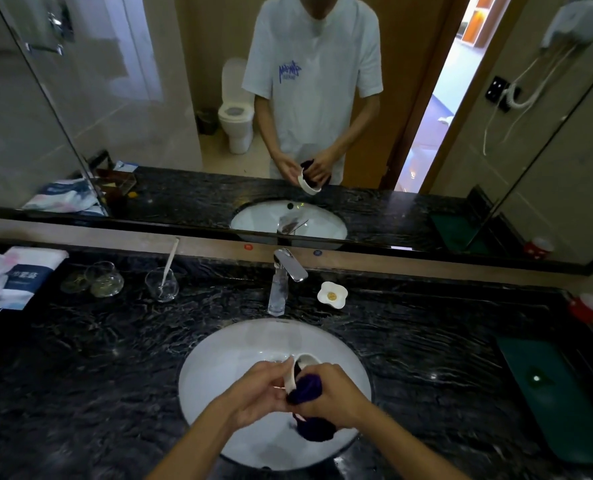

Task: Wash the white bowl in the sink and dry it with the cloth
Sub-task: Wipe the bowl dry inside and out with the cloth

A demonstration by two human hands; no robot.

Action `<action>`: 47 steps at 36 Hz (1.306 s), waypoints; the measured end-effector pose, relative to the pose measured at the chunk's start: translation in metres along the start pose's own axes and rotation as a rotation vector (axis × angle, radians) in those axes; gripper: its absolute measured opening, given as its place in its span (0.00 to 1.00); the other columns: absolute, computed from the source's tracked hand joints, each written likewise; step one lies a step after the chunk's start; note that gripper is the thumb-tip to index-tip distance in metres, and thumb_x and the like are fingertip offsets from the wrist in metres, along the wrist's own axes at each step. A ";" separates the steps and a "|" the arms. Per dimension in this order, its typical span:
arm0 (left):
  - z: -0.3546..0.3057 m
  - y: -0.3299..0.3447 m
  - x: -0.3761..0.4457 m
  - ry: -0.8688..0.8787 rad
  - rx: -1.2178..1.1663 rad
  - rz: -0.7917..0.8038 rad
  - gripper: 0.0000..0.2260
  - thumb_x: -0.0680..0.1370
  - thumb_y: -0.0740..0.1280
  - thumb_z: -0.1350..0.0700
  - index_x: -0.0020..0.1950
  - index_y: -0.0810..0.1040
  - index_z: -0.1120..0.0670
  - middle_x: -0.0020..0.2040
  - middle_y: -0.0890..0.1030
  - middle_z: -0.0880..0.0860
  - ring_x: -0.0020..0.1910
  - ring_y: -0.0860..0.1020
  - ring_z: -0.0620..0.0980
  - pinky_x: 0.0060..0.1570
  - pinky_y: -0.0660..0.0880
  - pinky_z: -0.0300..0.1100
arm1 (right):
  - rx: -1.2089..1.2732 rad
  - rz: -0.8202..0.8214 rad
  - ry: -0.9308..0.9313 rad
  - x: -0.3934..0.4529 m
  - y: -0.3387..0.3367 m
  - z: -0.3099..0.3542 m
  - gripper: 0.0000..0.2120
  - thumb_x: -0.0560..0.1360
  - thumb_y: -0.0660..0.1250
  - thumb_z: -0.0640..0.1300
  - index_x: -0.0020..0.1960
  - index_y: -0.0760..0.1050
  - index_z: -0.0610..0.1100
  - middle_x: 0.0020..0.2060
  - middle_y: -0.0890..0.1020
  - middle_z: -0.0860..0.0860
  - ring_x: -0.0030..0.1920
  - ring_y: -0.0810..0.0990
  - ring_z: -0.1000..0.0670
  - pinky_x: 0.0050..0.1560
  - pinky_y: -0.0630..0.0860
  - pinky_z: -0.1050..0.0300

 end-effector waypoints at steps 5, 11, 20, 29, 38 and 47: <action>-0.020 0.006 0.000 -0.058 0.077 0.002 0.20 0.77 0.73 0.51 0.60 0.82 0.66 0.53 0.84 0.63 0.53 0.84 0.61 0.55 0.80 0.61 | -0.436 0.133 -0.209 0.000 -0.013 0.009 0.15 0.66 0.75 0.49 0.52 0.80 0.51 0.46 0.83 0.48 0.45 0.79 0.46 0.45 0.67 0.56; -0.019 0.021 0.003 0.055 0.055 -0.103 0.16 0.78 0.71 0.54 0.53 0.82 0.69 0.47 0.85 0.63 0.46 0.85 0.58 0.44 0.82 0.52 | -0.384 0.064 -0.082 0.001 -0.021 0.012 0.15 0.61 0.77 0.55 0.45 0.80 0.52 0.40 0.86 0.51 0.40 0.80 0.50 0.40 0.70 0.56; 0.016 0.018 0.004 0.061 -0.071 -0.180 0.18 0.71 0.76 0.52 0.54 0.81 0.64 0.49 0.83 0.64 0.46 0.84 0.58 0.42 0.81 0.53 | -0.124 -0.074 0.079 -0.001 0.002 0.007 0.15 0.60 0.74 0.55 0.44 0.79 0.50 0.41 0.85 0.50 0.43 0.83 0.48 0.40 0.76 0.55; -0.013 -0.004 -0.006 -0.060 0.034 0.075 0.23 0.75 0.74 0.54 0.66 0.79 0.64 0.65 0.79 0.66 0.61 0.79 0.63 0.63 0.75 0.64 | -0.798 0.180 -0.424 -0.006 -0.007 0.021 0.11 0.68 0.75 0.45 0.49 0.78 0.49 0.47 0.83 0.50 0.53 0.76 0.45 0.52 0.69 0.47; 0.001 0.004 -0.002 0.121 -0.002 -0.092 0.11 0.72 0.74 0.57 0.47 0.86 0.65 0.43 0.85 0.62 0.42 0.85 0.55 0.39 0.81 0.46 | -0.085 -0.102 0.099 -0.001 0.010 0.017 0.12 0.61 0.74 0.55 0.43 0.79 0.53 0.36 0.83 0.54 0.39 0.81 0.54 0.38 0.73 0.61; -0.005 -0.007 -0.014 0.061 -0.129 0.095 0.23 0.81 0.68 0.52 0.67 0.74 0.70 0.63 0.78 0.70 0.60 0.79 0.65 0.58 0.77 0.62 | -0.665 0.032 -0.329 -0.002 0.010 0.021 0.12 0.67 0.73 0.47 0.50 0.78 0.53 0.46 0.83 0.52 0.51 0.78 0.47 0.49 0.67 0.50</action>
Point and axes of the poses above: each hand's wrist, its own x-axis towards the middle knuckle, its own y-axis out of the palm, z = x × y, the point moved 5 cm from there along x, towards the middle knuckle
